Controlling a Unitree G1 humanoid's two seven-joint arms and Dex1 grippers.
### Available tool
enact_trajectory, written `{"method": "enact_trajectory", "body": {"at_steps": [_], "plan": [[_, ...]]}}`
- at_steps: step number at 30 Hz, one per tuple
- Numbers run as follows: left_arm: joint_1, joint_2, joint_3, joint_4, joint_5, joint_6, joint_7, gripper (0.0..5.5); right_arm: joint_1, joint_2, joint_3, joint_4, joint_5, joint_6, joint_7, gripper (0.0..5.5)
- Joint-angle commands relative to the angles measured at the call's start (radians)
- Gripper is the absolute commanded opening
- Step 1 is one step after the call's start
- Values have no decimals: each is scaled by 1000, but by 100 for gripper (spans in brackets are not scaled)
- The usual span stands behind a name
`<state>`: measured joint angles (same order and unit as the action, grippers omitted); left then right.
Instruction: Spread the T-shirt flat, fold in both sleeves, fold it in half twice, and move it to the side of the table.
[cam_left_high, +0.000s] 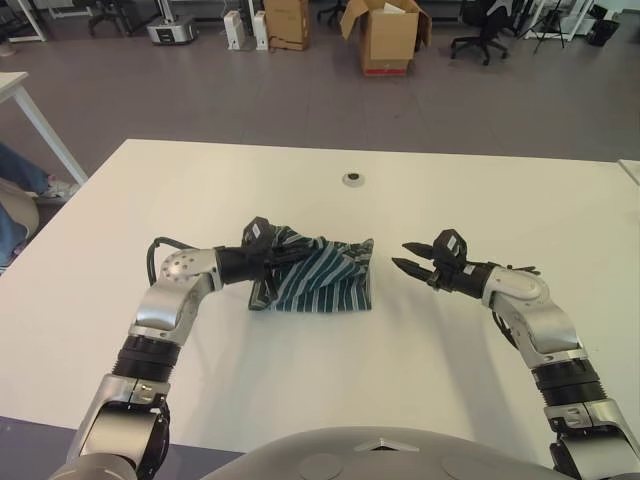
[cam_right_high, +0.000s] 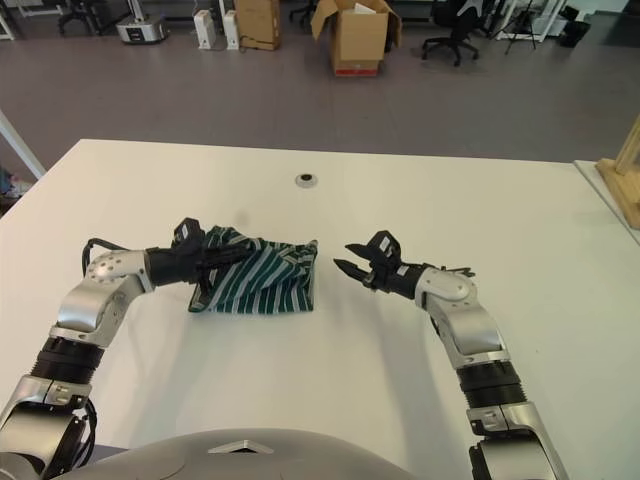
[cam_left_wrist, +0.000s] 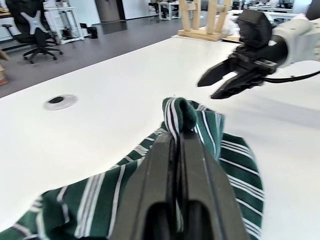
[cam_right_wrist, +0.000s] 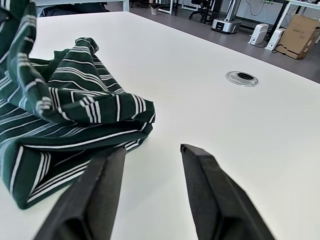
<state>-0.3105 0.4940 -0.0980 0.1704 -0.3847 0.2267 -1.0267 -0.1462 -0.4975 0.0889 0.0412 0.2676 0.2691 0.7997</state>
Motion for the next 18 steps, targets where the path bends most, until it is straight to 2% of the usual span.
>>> {"method": "enact_trajectory", "body": {"at_steps": [1, 5, 8, 12, 15, 16, 18], "plan": [[-108, 16, 27, 274, 123, -143, 80, 4, 6, 6, 6, 4, -16, -5, -3, 206], [-179, 22, 21, 567, 250, -315, 176, 4, 13, 9, 11, -1, -17, -7, -4, 206], [-199, 0, 28, 673, 276, -392, 190, 4, 11, 10, 11, -7, -11, 0, 0, 206], [-179, -28, 54, 664, 228, -420, 116, 75, 8, 11, 6, -9, -8, -6, -3, 206], [-212, -8, 147, 699, 196, -454, 201, 121, 17, 13, 3, -16, -6, -6, -8, 206], [-219, 7, 167, 714, 207, -488, 239, 121, 18, 15, 4, -16, -7, -6, -11, 206], [-219, 54, 145, 679, 357, -680, 414, 121, 15, 23, 3, -13, -8, -9, -21, 206]]}}
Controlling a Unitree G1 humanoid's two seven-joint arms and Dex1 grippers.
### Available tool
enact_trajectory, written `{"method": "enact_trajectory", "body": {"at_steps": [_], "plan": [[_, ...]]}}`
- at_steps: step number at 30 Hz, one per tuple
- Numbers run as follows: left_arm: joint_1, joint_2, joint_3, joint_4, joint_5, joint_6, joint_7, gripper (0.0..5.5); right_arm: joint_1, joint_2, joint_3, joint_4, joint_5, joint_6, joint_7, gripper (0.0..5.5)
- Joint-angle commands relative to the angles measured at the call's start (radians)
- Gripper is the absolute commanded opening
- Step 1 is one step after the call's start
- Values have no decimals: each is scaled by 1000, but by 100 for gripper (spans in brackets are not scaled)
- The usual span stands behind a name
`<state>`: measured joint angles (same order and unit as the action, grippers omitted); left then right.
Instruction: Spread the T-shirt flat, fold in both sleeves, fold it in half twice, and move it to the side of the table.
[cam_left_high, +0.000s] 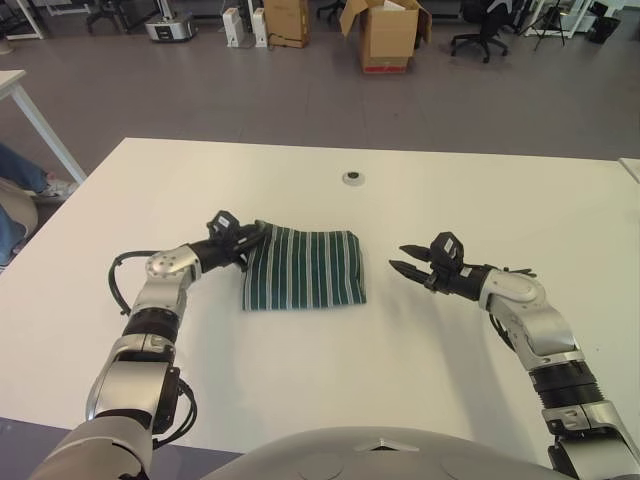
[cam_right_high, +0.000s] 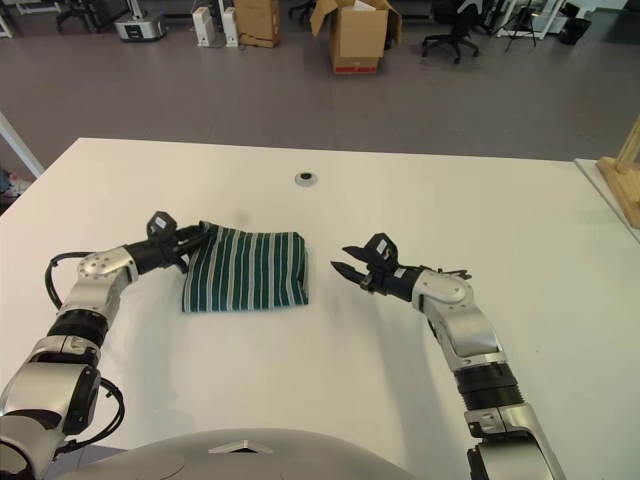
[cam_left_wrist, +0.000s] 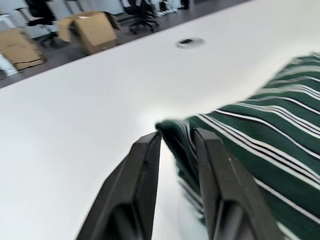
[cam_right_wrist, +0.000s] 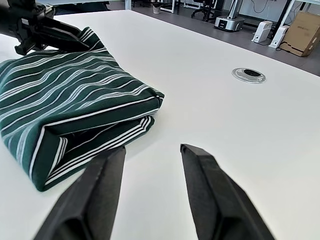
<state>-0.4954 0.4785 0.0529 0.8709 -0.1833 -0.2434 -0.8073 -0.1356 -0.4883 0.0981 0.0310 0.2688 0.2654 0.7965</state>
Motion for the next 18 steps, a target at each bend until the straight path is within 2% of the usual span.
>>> {"method": "enact_trajectory", "body": {"at_steps": [1, 5, 7, 10, 12, 14, 18], "plan": [[-36, 74, -30, -57, 204, -293, 215, 121, 6, 16, -8, -3, -10, -6, -22, 206], [-4, -71, -158, -262, 90, -279, -17, 121, 8, 23, -4, 7, -18, -15, -27, 206], [4, -107, -226, -235, 98, -242, -114, 121, -11, 26, -2, 26, -26, -24, -27, 206], [-48, -134, -296, -68, 164, -183, -193, 121, -36, 26, -1, 50, -34, -33, -17, 206], [-87, -137, -329, 85, 231, -127, -176, 121, -41, 28, -1, 55, -39, -35, -12, 206], [-102, -94, -336, 230, 293, -91, -67, 121, -40, 32, -1, 54, -42, -37, -13, 206], [-97, 35, -203, 409, 237, 40, 218, 121, -21, 42, -10, 46, -41, -39, -31, 206]]}}
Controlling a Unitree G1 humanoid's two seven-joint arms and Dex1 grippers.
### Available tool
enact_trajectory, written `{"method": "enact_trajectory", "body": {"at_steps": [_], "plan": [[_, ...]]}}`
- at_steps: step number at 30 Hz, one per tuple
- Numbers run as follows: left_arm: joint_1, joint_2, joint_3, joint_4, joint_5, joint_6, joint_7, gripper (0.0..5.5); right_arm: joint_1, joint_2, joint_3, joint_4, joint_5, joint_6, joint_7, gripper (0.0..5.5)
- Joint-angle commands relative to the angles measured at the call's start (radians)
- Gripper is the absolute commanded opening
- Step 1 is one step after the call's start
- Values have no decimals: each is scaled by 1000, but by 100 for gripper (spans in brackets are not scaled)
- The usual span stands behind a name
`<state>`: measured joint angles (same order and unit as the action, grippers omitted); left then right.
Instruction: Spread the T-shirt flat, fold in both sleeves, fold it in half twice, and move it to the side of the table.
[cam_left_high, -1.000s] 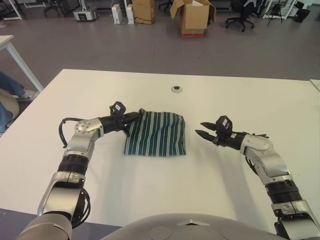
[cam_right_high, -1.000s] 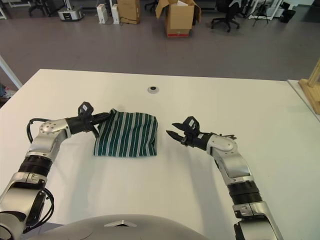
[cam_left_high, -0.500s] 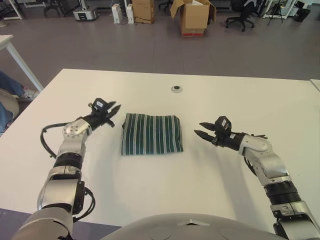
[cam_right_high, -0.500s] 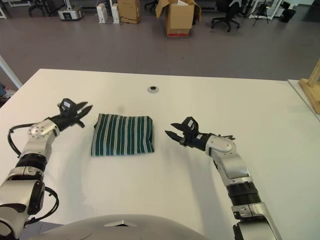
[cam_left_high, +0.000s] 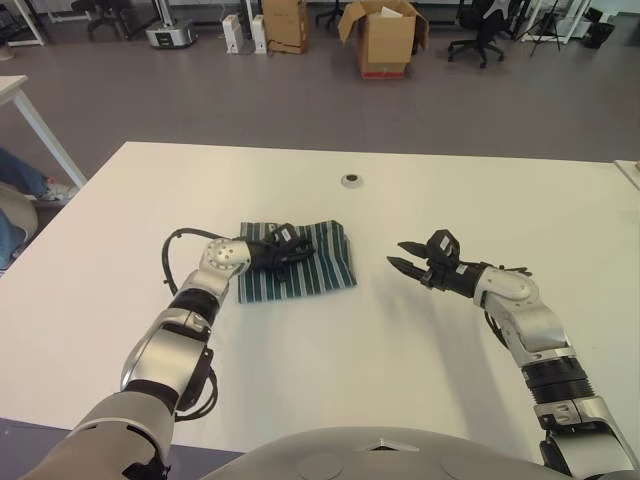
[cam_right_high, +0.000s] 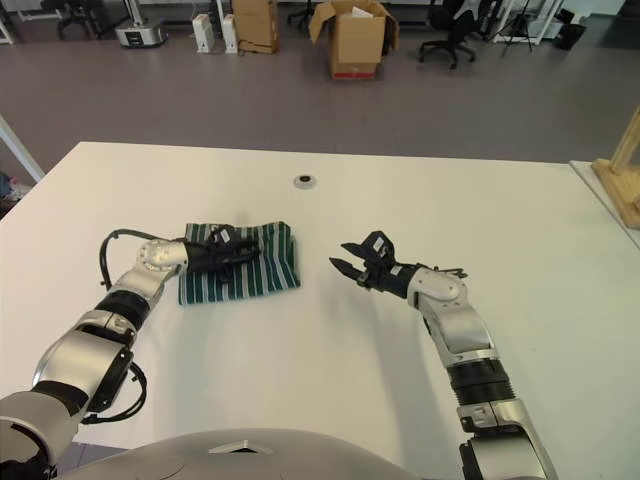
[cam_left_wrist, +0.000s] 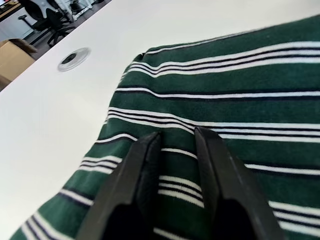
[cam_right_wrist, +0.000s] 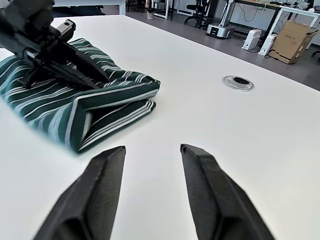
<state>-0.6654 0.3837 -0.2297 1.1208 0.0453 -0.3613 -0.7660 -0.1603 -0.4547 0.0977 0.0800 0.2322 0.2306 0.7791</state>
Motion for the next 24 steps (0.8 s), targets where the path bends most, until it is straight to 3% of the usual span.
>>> {"method": "enact_trajectory", "body": {"at_steps": [1, 5, 10, 13, 16, 24], "plan": [[88, 171, 119, 180, -9, 170, 240, 121, 3, 10, -16, -1, -3, -4, -22, 206], [144, 296, 308, 219, -115, 218, 468, 121, -10, 3, -55, 15, 8, 4, -42, 206], [59, 276, 423, 164, -175, 129, 526, 121, -66, 9, -127, 74, 2, -13, -119, 206], [-104, 115, 453, -36, -283, 63, 391, 121, -141, 35, -224, 120, 39, -4, -224, 206], [-177, -46, 468, -190, -397, 139, 298, 121, -154, 88, -275, 149, 39, -20, -334, 206], [58, -281, 400, -473, -412, 391, 366, 121, -152, 208, -412, 209, 35, -128, -616, 206]]}}
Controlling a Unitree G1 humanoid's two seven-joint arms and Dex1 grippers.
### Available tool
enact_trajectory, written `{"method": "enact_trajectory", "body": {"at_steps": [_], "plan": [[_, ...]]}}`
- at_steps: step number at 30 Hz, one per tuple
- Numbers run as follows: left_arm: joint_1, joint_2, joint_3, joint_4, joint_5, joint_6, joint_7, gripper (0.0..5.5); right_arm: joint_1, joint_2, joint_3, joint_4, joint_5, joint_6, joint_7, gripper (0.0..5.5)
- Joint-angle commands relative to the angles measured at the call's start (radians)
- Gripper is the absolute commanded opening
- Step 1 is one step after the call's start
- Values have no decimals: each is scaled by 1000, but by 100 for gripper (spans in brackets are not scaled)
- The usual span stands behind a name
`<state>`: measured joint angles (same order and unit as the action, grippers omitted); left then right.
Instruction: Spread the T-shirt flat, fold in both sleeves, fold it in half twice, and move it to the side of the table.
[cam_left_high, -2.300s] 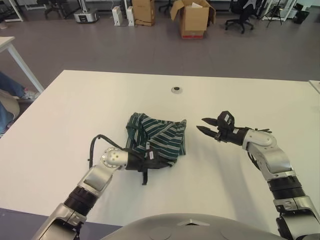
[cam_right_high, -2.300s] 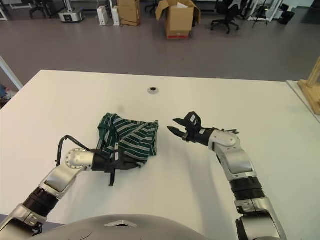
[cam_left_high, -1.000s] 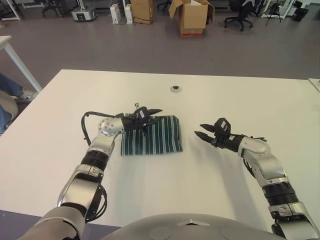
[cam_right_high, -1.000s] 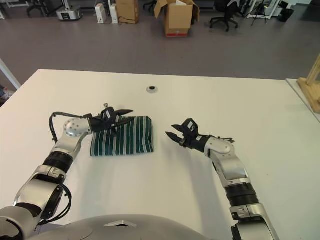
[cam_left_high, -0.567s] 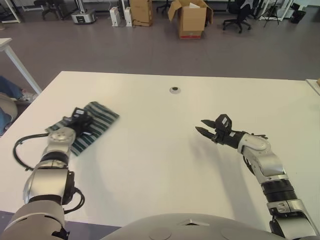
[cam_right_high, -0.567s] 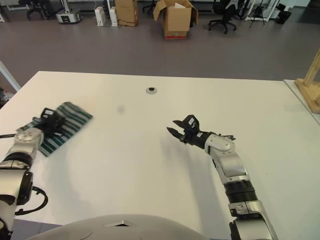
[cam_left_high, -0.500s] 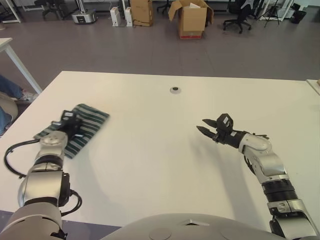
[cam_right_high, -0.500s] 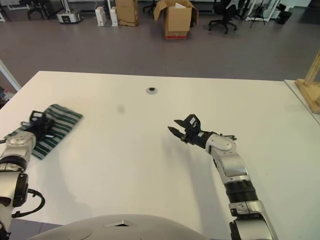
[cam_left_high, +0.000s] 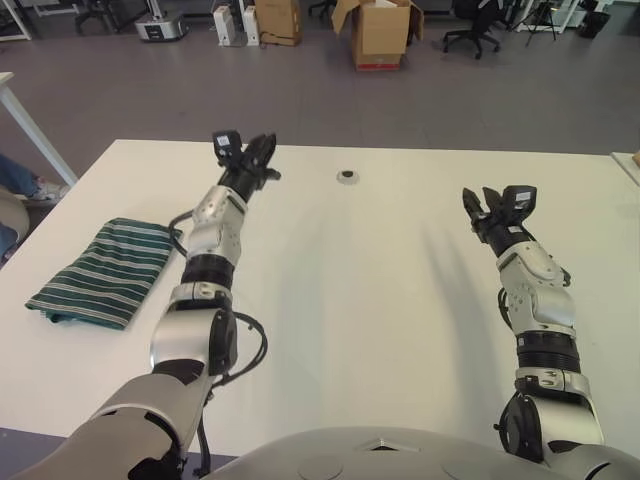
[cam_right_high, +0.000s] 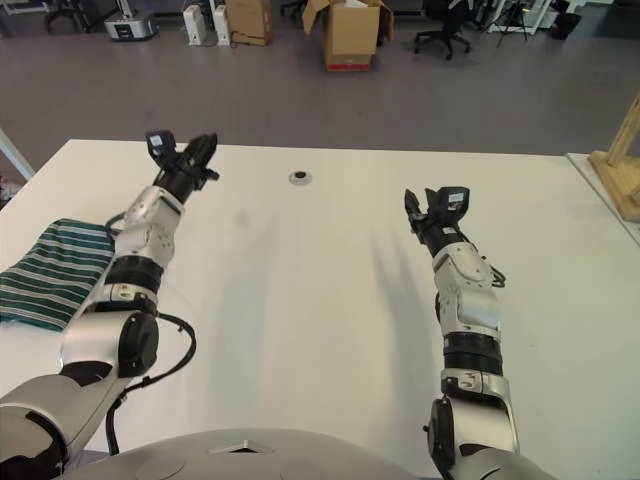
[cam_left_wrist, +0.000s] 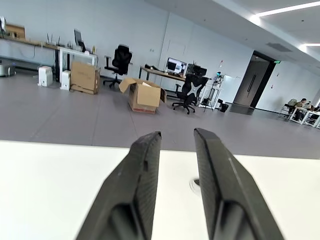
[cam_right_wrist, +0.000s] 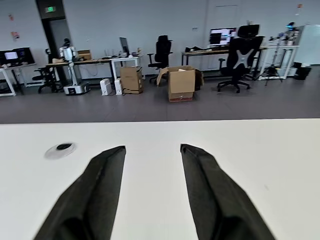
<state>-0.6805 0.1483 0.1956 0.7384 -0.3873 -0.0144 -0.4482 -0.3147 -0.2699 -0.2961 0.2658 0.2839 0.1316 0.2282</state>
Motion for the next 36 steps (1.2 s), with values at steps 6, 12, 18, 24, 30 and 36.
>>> {"method": "enact_trajectory", "body": {"at_steps": [6, 12, 18, 24, 30, 36], "plan": [[141, -77, -34, -77, 107, 6, 183, 121, 33, 56, -7, 57, -73, -79, -159, 206], [146, -89, -27, -26, 107, 2, 176, 121, 35, 58, 6, 100, -106, -112, -188, 206], [127, -97, -14, 49, 115, -34, 181, 121, 39, 71, 13, 147, -103, -135, -189, 206], [125, -98, -16, 67, 132, -54, 174, 121, 43, 74, 35, 156, -107, -152, -164, 206], [118, -87, -13, 86, 142, -55, 185, 121, 65, 78, 63, 156, -137, -174, -160, 206], [119, -89, 11, 66, 125, -81, 210, 121, 74, 89, 71, 162, -146, -180, -169, 206]]}}
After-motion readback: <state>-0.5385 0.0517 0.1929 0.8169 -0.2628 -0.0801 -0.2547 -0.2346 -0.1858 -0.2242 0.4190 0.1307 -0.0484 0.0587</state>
